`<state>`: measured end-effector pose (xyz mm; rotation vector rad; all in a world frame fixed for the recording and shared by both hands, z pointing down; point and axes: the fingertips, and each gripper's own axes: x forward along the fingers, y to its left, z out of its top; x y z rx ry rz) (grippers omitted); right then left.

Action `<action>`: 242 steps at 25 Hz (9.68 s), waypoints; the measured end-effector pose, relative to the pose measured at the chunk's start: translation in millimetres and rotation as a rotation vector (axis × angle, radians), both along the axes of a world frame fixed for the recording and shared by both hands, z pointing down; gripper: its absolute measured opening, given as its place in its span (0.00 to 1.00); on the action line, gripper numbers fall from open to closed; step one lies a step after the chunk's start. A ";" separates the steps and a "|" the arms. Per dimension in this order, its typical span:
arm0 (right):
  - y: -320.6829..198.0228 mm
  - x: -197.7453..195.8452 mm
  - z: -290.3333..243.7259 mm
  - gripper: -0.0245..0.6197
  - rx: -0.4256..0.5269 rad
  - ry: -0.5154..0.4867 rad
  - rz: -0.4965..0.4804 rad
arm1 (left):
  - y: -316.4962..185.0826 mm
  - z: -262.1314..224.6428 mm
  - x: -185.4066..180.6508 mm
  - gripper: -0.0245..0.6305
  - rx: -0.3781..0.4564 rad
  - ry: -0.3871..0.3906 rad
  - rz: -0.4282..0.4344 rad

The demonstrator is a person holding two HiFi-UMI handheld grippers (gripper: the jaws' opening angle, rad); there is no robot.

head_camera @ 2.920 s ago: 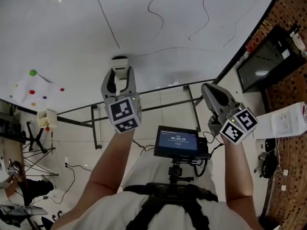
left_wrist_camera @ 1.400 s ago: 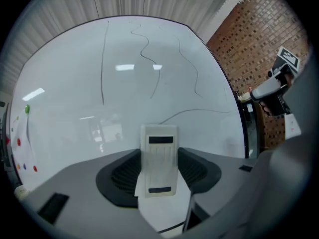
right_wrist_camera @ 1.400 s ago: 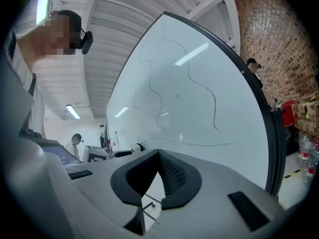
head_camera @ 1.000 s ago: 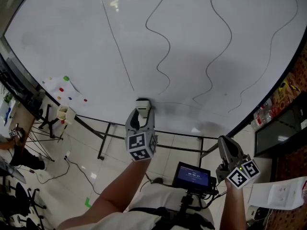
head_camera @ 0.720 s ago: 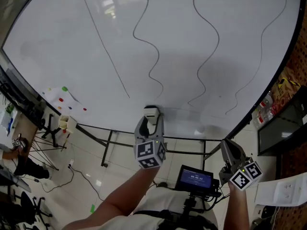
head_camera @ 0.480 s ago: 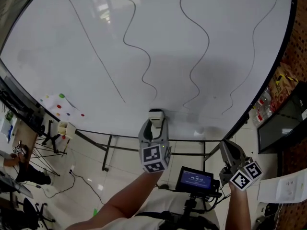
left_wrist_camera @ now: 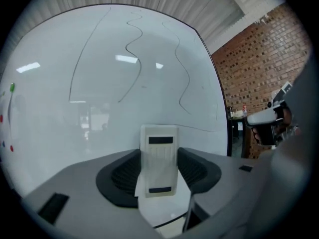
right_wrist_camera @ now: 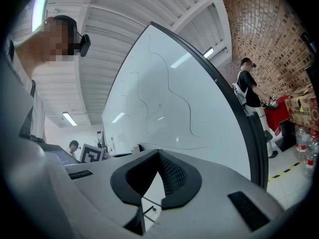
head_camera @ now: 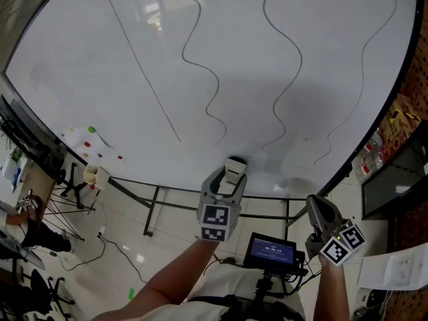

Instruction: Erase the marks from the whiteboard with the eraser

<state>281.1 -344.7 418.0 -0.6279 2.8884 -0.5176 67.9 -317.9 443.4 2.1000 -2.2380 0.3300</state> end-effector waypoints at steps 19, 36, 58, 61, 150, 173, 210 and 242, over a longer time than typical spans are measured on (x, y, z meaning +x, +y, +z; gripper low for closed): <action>-11.5 22.1 10.5 0.05 -0.023 0.011 0.031 | 4.8 -19.9 -25.7 0.44 0.135 0.075 -0.262; -14.3 40.1 10.4 0.05 -0.013 0.028 0.019 | -30.1 -4.5 51.8 0.44 0.047 -0.033 -0.029; -9.6 47.1 -0.1 0.05 0.008 0.003 0.008 | -0.7 -19.6 -6.0 0.44 0.089 -0.005 -0.230; -12.5 59.3 0.4 0.05 0.009 -0.001 0.021 | -7.6 -18.5 8.5 0.44 0.080 0.002 -0.223; -20.8 143.5 37.8 0.05 -0.078 -0.020 0.044 | -50.7 2.7 134.4 0.43 0.010 -0.158 0.043; -41.7 141.0 46.6 0.05 -0.078 -0.003 0.014 | -77.9 29.7 170.9 0.43 -0.036 -0.137 0.110; -69.1 200.1 61.9 0.05 -0.106 -0.002 0.060 | -120.9 47.4 267.6 0.43 -0.055 -0.149 0.209; 12.4 80.6 79.8 0.05 -0.151 -0.056 -0.288 | 20.2 79.0 191.6 0.43 -0.061 0.324 0.419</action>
